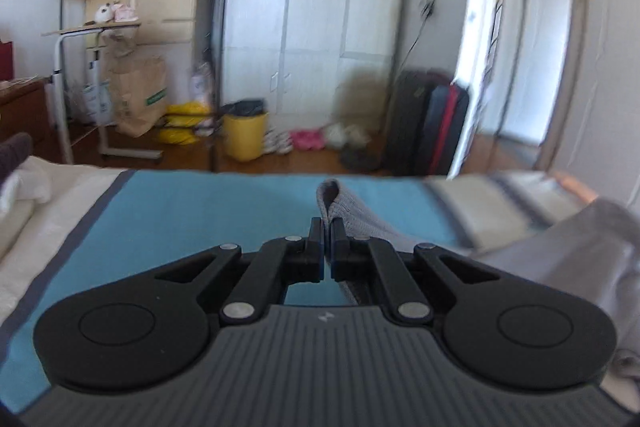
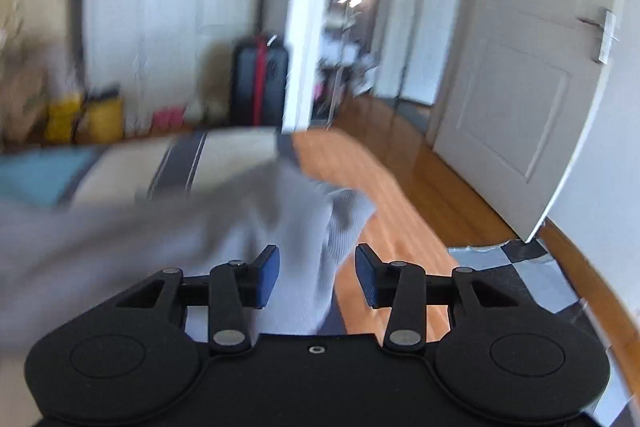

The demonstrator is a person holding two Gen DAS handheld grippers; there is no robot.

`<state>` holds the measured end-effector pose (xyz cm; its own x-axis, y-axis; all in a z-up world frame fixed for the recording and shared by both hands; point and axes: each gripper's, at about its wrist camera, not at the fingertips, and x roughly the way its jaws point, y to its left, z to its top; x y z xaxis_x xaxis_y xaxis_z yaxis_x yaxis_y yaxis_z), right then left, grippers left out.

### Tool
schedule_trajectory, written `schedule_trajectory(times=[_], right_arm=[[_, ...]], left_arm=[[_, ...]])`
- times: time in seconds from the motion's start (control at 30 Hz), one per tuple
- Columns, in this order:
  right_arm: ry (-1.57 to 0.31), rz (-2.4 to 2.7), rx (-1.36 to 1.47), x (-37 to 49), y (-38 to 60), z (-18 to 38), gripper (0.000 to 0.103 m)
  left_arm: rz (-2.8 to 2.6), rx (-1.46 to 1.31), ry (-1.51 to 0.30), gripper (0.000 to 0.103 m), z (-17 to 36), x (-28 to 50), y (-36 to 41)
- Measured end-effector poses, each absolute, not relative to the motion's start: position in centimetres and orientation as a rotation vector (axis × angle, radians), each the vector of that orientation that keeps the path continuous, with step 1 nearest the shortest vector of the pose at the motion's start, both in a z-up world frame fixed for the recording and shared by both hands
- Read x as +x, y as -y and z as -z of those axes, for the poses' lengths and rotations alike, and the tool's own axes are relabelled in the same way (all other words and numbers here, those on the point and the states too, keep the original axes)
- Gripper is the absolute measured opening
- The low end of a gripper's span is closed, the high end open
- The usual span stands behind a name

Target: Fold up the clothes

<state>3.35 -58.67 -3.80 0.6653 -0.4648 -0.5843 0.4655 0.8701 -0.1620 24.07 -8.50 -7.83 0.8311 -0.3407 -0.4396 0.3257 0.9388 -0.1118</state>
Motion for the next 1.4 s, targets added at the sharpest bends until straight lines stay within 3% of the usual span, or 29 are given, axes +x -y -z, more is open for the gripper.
schedule_trajectory(times=[0.1, 0.43, 0.63, 1.0, 1.1, 1.23, 1.3, 1.33, 1.37, 1.4], right_arm=[[-0.667, 0.517, -0.062, 2.7, 57.9, 4.1, 0.048], [-0.808, 0.402, 0.420, -0.4, 60.6, 7.1, 0.049], [-0.789, 0.475, 0.441, -0.8, 61.5, 8.1, 0.049], [-0.921, 0.257, 0.558, -1.3, 60.3, 8.9, 0.053], [-0.979, 0.230, 0.552, -0.6, 59.2, 9.6, 0.055], [-1.096, 0.242, 0.528, 1.0, 58.1, 11.9, 0.068], [-1.099, 0.250, 0.451, 1.7, 57.2, 12.1, 0.068], [-1.083, 0.255, 0.408, 1.8, 56.8, 11.7, 0.044], [-1.064, 0.266, 0.359, 1.8, 56.4, 11.3, 0.006], [-1.030, 0.302, 0.291, 1.6, 56.1, 10.5, 0.002]], left_arm=[[0.332, -0.079, -0.457, 0.002, 8.0, 24.5, 7.7], [0.217, 0.069, -0.381, 0.003, 7.7, 22.9, 8.9], [0.166, -0.002, -0.351, 0.002, 6.4, 22.3, 8.2], [0.364, 0.038, -0.559, 0.004, 6.7, 18.3, 8.7], [0.521, 0.070, -0.562, 0.009, 7.4, 16.2, 12.1], [0.757, 0.118, -0.628, 0.032, 10.0, 13.4, 17.0], [0.841, 0.209, -0.649, 0.036, 11.7, 11.8, 19.3], [0.874, 0.266, -0.654, 0.041, 12.5, 11.0, 20.5], [0.893, 0.334, -0.653, 0.046, 13.3, 10.4, 21.4], [0.912, 0.404, -0.652, 0.050, 14.1, 9.8, 22.4]])
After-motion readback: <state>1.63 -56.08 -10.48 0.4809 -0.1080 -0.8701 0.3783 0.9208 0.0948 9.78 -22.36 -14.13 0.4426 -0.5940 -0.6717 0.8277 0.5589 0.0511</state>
